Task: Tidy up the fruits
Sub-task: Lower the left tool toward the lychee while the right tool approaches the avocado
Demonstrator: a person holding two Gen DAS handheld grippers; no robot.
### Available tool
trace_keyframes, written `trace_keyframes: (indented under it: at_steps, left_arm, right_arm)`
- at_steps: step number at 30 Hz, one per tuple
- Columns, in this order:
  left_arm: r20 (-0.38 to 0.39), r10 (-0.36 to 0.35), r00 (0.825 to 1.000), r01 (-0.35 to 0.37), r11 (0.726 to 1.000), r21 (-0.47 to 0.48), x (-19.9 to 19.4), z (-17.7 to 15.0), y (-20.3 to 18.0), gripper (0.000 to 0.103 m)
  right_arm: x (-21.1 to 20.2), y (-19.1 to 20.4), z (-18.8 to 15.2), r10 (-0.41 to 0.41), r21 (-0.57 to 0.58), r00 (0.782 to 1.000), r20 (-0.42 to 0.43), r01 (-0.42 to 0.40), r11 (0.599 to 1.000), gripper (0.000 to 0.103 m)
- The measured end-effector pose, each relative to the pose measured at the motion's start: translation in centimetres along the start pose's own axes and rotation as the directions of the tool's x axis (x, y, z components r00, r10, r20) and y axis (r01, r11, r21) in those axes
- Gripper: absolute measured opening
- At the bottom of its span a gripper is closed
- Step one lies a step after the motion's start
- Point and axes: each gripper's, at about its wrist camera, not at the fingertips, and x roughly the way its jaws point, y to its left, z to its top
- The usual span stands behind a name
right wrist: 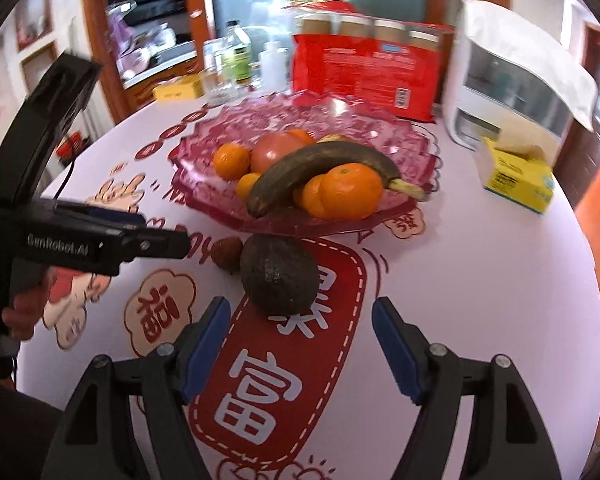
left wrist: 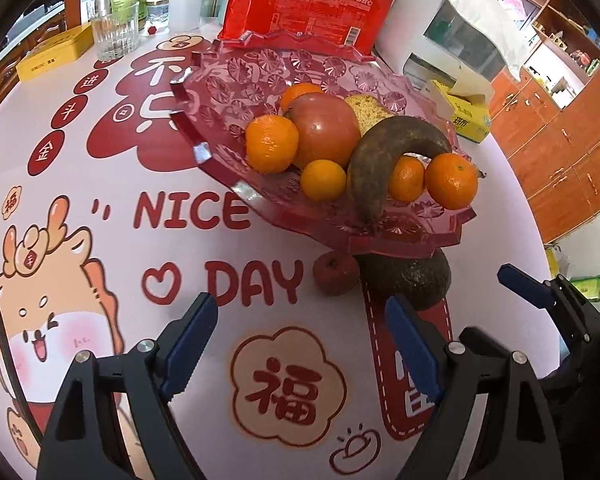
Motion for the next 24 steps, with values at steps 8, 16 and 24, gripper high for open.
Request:
trace_keyframes:
  at_steps: [8,16,24]
  left_arm:
    - [0.044,0.022,0.999,-0.023,1.0,0.014,1.7,0.4,-0.9,0.08]
    - [0.041,0.013,0.999,-0.013,1.0,0.02,3.1,0.8,-1.0,0.072]
    - [0.037,-0.02,0.999,0.02,1.0,-0.005,3.9,0.8,-0.6,0.059]
  right_arm:
    - [2.3,1.0,-0.6,0.025,-0.142,0.999,0.047,-0.018,0.99,0.074]
    - [3.8,1.3,-0.7,0.039,-0.162,0.995,0.094,-0.024,0.986,0.074]
    - [4.9,1.1,-0.6,0.049,-0.132,0.994,0.098,-0.036,0.991,0.073]
